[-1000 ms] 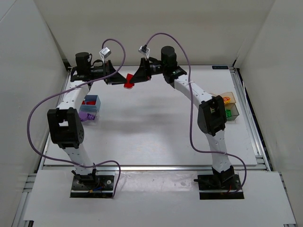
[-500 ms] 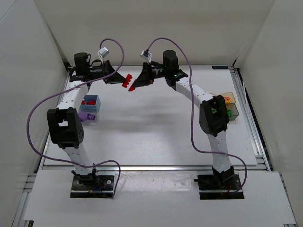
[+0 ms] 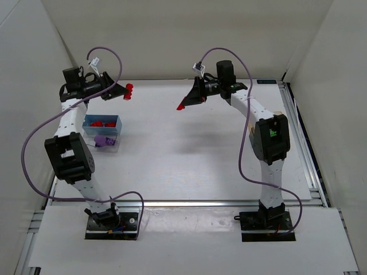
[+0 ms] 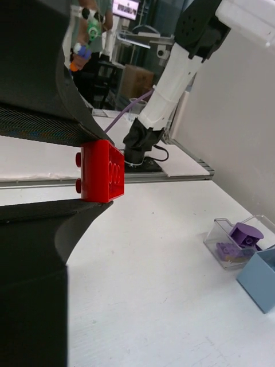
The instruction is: Sort the legos into containers by color
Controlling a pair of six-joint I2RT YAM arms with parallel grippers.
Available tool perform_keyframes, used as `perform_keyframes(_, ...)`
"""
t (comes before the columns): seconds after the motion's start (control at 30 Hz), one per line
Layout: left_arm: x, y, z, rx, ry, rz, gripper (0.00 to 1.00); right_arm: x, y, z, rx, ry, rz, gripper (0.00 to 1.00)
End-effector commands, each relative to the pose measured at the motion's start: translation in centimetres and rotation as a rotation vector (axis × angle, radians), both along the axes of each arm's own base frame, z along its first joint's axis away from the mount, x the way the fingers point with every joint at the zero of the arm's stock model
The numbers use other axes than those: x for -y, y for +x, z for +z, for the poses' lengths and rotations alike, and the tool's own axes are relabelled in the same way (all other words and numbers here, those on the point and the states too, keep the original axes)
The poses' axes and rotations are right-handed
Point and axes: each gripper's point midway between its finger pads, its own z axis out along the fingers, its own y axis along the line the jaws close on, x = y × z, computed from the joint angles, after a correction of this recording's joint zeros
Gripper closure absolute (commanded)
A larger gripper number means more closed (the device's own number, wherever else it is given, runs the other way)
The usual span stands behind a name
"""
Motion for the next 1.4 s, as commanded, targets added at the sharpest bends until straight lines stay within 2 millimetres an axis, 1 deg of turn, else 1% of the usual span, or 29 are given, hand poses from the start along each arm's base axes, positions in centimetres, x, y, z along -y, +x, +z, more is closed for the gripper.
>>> perform_keyframes(0.0,-4.9,0.0,0.0,0.059,0.365,0.271,0.82,0.1,-1.3,3.5,0.187,0.001,0.000,1.00)
perform_keyframes(0.03,-6.1,0.2,-0.8,0.034,0.413,0.334,0.83,0.0,-1.2,3.4,0.192,-0.007,-0.008,1.00)
perform_keyframes(0.07,-7.1,-0.2,-1.3,0.000,0.456,0.389,0.85,0.1,-0.9,3.5,0.209,-0.013,-0.018,1.00)
perform_keyframes(0.13,-9.1,-0.6,-1.9,-0.037,0.530,0.488,0.88,0.0,-0.3,3.2,0.227,-0.039,-0.050,1.00)
perform_keyframes(0.17,-10.3,-0.9,-2.9,-0.076,0.590,0.543,0.89,0.0,-0.1,3.3,0.240,-0.041,-0.054,1.00)
perform_keyframes(0.2,-10.9,-1.1,-3.1,-0.086,0.621,0.576,0.90,0.1,0.2,3.0,0.245,-0.052,-0.069,1.00)
perform_keyframes(0.23,-11.4,-1.6,-4.3,-0.116,0.651,0.594,0.90,0.0,0.3,3.1,0.250,-0.052,-0.068,1.00)
perform_keyframes(0.27,-12.4,-1.8,-4.8,-0.137,0.690,0.634,0.90,0.0,0.5,2.9,0.246,-0.053,-0.071,1.00)
perform_keyframes(0.3,-12.9,-2.0,-5.3,-0.152,0.708,0.654,0.90,-0.1,0.4,2.9,0.243,-0.053,-0.068,1.00)
perform_keyframes(0.33,-13.5,-2.3,-6.2,-0.182,0.734,0.677,0.90,-0.2,0.5,2.8,0.242,-0.051,-0.068,1.00)
perform_keyframes(0.37,-13.5,-2.4,-6.4,-0.190,0.733,0.676,0.90,-0.3,0.5,2.8,0.242,-0.050,-0.065,1.00)
perform_keyframes(0.4,-14.1,-2.5,-6.9,-0.209,0.756,0.702,0.90,-0.3,0.5,2.8,0.237,-0.050,-0.064,1.00)
perform_keyframes(0.47,-14.6,-2.9,-8.0,-0.246,0.774,0.728,0.90,-0.5,0.5,2.7,0.237,-0.053,-0.067,1.00)
perform_keyframes(0.5,-15.3,-3.0,-8.2,-0.261,0.795,0.758,0.90,-0.5,0.6,2.8,0.237,-0.052,-0.067,1.00)
perform_keyframes(0.6,-15.5,-3.1,-9.5,-0.311,0.796,0.771,0.90,-0.7,0.5,2.6,0.233,-0.051,-0.065,1.00)
perform_keyframes(0.63,-16.0,-3.2,-9.7,-0.326,0.809,0.799,0.90,-0.7,0.4,2.6,0.232,-0.050,-0.061,1.00)
perform_keyframes(0.67,-16.0,-3.1,-10.2,-0.346,0.797,0.808,0.90,-0.8,0.3,2.6,0.232,-0.050,-0.060,1.00)
perform_keyframes(0.73,-16.0,-2.9,-10.5,-0.364,0.779,0.822,0.90,-0.8,0.4,2.5,0.230,-0.049,-0.057,1.00)
perform_keyframes(0.83,-15.8,-2.5,-11.4,-0.416,0.722,0.851,0.90,-0.9,0.5,2.2,0.222,-0.050,-0.056,1.00)
perform_keyframes(0.87,-15.6,-2.3,-12.2,-0.461,0.680,0.878,0.90,-0.9,0.6,2.3,0.222,-0.050,-0.058,1.00)
perform_keyframes(0.97,-15.3,-1.9,-12.4,-0.538,0.587,0.947,0.90,-1.0,0.6,2.2,0.219,-0.050,-0.056,1.00)
perform_keyframes(1.0,-15.3,-1.9,-12.8,-0.566,0.570,0.962,0.90,-1.0,0.7,2.1,0.217,-0.052,-0.058,1.00)
perform_keyframes(1.1,-15.3,-1.7,-13.3,-0.619,0.523,1.013,0.90,-1.0,0.6,1.9,0.213,-0.052,-0.054,1.00)
perform_keyframes(1.23,-15.8,-1.6,-13.7,-0.656,0.513,1.073,0.90,-0.8,0.7,1.9,0.213,-0.052,-0.056,1.00)
perform_keyframes(1.3,-16.0,-1.3,-13.5,-0.657,0.504,1.093,0.90,-0.8,0.6,1.7,0.211,-0.051,-0.052,1.00)
perform_keyframes(1.37,-16.4,-1.2,-13.7,-0.665,0.515,1.113,0.90,-0.8,0.7,1.7,0.211,-0.051,-0.053,1.00)
